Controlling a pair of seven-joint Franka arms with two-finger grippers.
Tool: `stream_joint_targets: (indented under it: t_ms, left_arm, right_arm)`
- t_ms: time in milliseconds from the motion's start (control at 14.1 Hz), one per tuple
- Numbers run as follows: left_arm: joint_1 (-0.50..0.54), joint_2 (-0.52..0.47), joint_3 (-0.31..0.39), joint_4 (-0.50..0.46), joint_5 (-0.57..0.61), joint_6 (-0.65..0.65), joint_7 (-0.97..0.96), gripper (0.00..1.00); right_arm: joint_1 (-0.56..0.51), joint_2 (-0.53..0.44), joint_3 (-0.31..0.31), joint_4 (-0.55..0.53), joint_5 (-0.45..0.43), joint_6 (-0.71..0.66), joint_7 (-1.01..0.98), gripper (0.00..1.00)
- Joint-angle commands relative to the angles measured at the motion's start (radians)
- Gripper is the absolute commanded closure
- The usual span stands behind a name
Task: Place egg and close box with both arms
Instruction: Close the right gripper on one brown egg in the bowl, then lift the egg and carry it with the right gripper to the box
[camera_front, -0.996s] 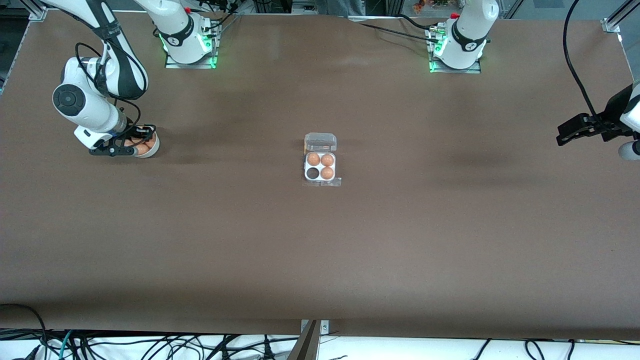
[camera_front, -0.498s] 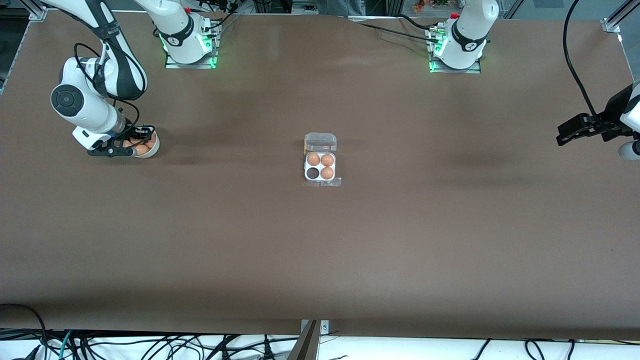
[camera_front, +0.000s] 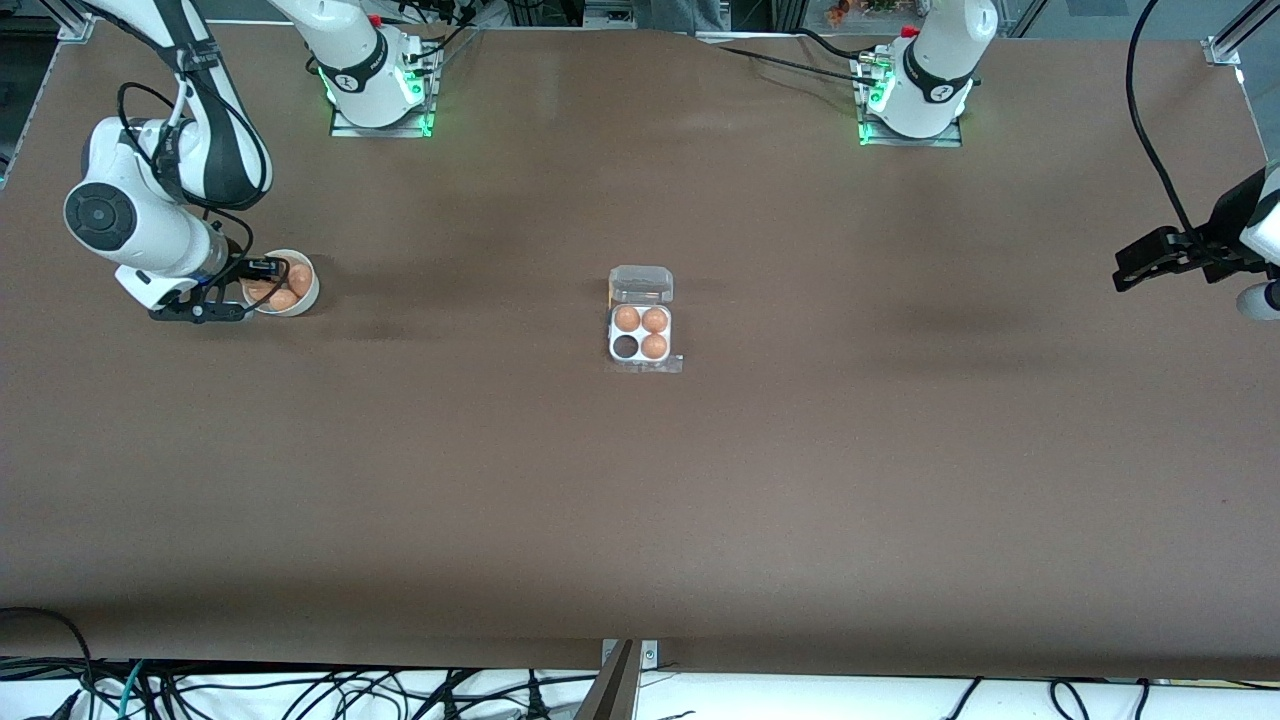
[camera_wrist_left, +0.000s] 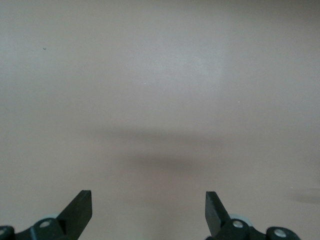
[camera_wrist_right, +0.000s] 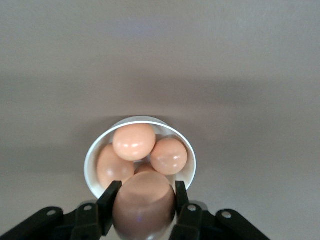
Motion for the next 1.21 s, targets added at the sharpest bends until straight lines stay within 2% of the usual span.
stream_joint_targets:
  t_ms: [0, 285, 498, 854, 1138]
  left_arm:
    - [0.005, 0.014, -0.006, 0.035, -0.012, -0.02, 0.014, 0.0]
    - [0.002, 0.014, -0.007, 0.035, -0.014, -0.022, 0.013, 0.0]
    - [0.001, 0.014, -0.009, 0.033, -0.014, -0.023, 0.009, 0.0]
    - [0.001, 0.014, -0.009, 0.033, -0.014, -0.023, 0.009, 0.0]
    - [0.002, 0.014, -0.007, 0.033, -0.014, -0.023, 0.011, 0.0]
  right_arm:
    - [-0.001, -0.006, 0.066, 0.109, 0.027, -0.147, 0.01, 0.74]
    - [0.037, 0.06, 0.156, 0.316, 0.129, -0.316, 0.039, 0.74]
    - [0.144, 0.132, 0.158, 0.438, 0.175, -0.381, 0.151, 0.74]
    - [0.329, 0.305, 0.158, 0.656, 0.32, -0.381, 0.402, 0.74]
    - [0.476, 0.448, 0.158, 0.808, 0.394, -0.369, 0.62, 0.74]
